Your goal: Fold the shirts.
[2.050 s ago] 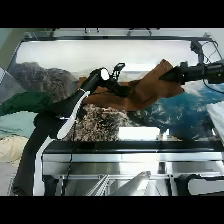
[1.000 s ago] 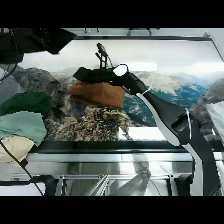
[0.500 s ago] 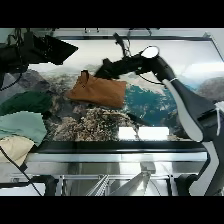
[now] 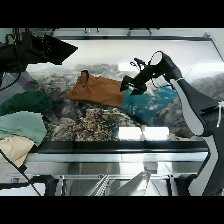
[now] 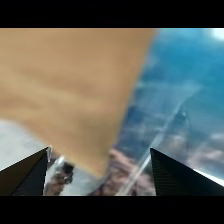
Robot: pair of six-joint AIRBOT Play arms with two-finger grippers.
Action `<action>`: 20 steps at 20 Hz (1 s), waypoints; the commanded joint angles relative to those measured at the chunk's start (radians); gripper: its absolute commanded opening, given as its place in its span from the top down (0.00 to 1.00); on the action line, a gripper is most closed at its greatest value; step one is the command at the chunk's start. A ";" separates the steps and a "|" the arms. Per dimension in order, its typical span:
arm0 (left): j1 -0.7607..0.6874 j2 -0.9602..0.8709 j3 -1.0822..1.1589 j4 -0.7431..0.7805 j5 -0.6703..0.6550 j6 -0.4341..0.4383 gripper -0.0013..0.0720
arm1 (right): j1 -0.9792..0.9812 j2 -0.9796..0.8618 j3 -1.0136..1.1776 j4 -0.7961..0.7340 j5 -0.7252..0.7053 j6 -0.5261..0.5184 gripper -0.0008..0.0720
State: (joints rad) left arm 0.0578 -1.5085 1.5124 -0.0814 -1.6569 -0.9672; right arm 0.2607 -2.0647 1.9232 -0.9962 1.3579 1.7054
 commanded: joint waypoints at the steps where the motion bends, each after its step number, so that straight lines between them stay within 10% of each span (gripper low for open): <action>1: 0.000 0.000 0.000 0.001 -0.003 0.007 0.98 | 0.013 -0.070 -0.001 0.039 0.013 0.036 0.04; 13: 0.000 0.000 0.000 0.003 -0.033 0.010 0.98 | 0.062 -0.163 -0.001 0.294 -0.093 -0.101 0.08; 15: 0.000 0.000 -0.001 0.003 -0.044 0.010 0.98 | 0.049 -0.162 0.000 0.416 -0.106 -0.167 0.94; 20: 0.000 0.000 -0.001 0.003 -0.055 0.008 0.98 | 0.039 -0.101 0.000 0.695 -0.028 -0.303 0.95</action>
State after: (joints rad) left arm 0.0578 -1.5082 1.5120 -0.0780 -1.7035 -0.9581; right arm 0.3038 -2.2040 1.9221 -0.4889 1.2724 1.4956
